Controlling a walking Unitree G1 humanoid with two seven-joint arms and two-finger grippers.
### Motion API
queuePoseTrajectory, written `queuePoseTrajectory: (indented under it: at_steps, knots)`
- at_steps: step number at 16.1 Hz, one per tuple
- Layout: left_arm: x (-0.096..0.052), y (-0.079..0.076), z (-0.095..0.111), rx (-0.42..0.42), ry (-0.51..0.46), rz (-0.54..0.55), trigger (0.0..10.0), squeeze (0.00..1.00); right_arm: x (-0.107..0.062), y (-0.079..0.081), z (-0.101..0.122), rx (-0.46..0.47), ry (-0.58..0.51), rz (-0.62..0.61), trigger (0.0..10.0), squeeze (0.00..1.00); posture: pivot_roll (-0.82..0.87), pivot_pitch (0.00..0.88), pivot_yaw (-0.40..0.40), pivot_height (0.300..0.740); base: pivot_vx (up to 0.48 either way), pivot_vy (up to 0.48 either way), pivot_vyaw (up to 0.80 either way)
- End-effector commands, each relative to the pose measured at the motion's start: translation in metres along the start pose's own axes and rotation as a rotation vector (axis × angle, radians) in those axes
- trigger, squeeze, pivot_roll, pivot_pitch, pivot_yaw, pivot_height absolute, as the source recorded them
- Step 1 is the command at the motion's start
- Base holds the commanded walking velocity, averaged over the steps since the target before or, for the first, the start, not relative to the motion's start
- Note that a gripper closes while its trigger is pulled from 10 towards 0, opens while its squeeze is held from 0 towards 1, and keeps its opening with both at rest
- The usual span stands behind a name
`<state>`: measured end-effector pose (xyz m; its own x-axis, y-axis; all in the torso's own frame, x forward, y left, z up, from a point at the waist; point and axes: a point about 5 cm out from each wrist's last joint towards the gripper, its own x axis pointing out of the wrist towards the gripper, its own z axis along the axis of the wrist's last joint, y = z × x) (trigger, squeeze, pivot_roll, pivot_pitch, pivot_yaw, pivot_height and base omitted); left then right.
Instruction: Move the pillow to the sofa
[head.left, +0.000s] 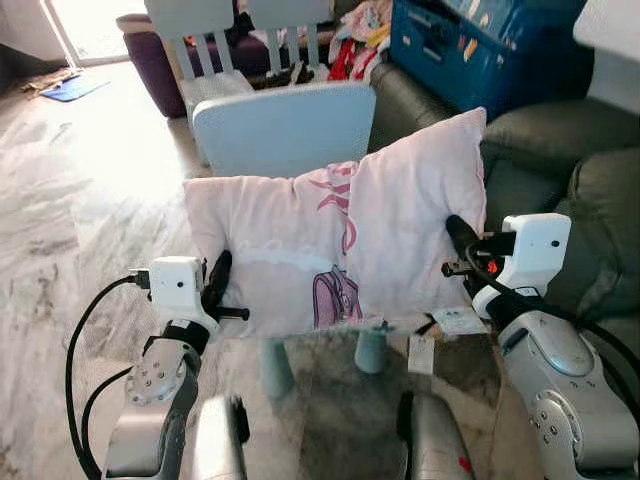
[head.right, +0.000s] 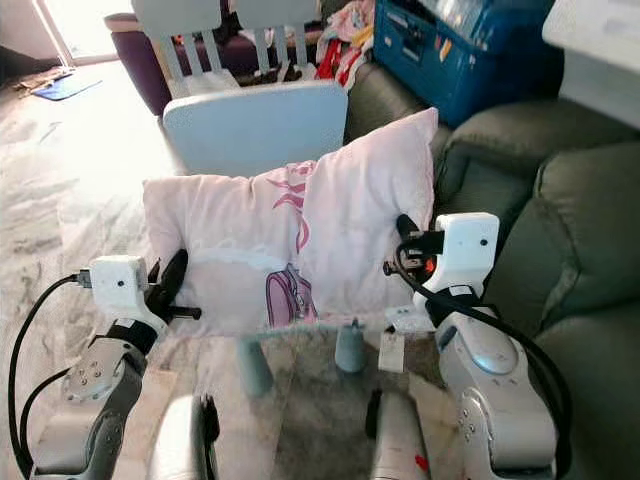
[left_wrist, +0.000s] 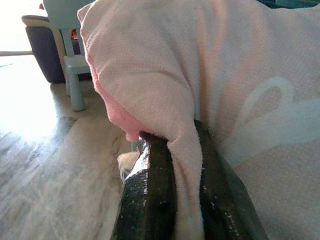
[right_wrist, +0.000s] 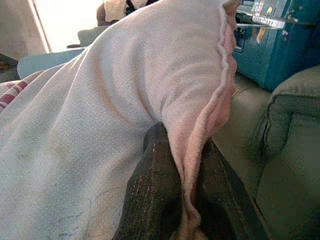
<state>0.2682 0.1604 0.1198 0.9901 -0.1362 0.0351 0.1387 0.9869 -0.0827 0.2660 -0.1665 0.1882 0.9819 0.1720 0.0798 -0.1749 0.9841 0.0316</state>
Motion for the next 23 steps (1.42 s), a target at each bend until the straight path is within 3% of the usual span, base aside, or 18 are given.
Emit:
queuePoseTrajectory:
  at_steps: [1, 12, 20, 23]
  knots:
    - [0.002, 0.0, 0.003, 0.02, -0.012, -0.01, 10.0, 0.0, 0.0, 0.004, 0.01, -0.002, -0.038, 0.013, 10.0, 0.0, -0.22, 0.0, 0.038, 0.602, 0.0, 0.0, 0.0]
    - [0.01, -0.005, 0.005, 0.024, -0.023, -0.05, 10.0, 0.0, 0.0, 0.004, 0.01, 0.002, -0.034, 0.017, 10.0, 0.0, -0.22, 0.0, 0.04, 0.737, 0.0, 0.0, 0.0]
    - [0.011, -0.005, -0.001, 0.029, 0.014, -0.014, 10.0, 0.0, 0.0, 0.006, 0.012, 0.01, -0.036, 0.024, 10.0, 0.0, -0.23, 0.0, 0.038, 0.74, 0.0, 0.0, 0.0]
    - [0.011, -0.006, -0.002, 0.078, 0.04, 0.001, 10.0, 0.0, -0.001, 0.006, 0.013, 0.014, -0.033, 0.027, 10.0, 0.0, -0.23, 0.0, 0.035, 0.74, 0.0, 0.0, 0.0]
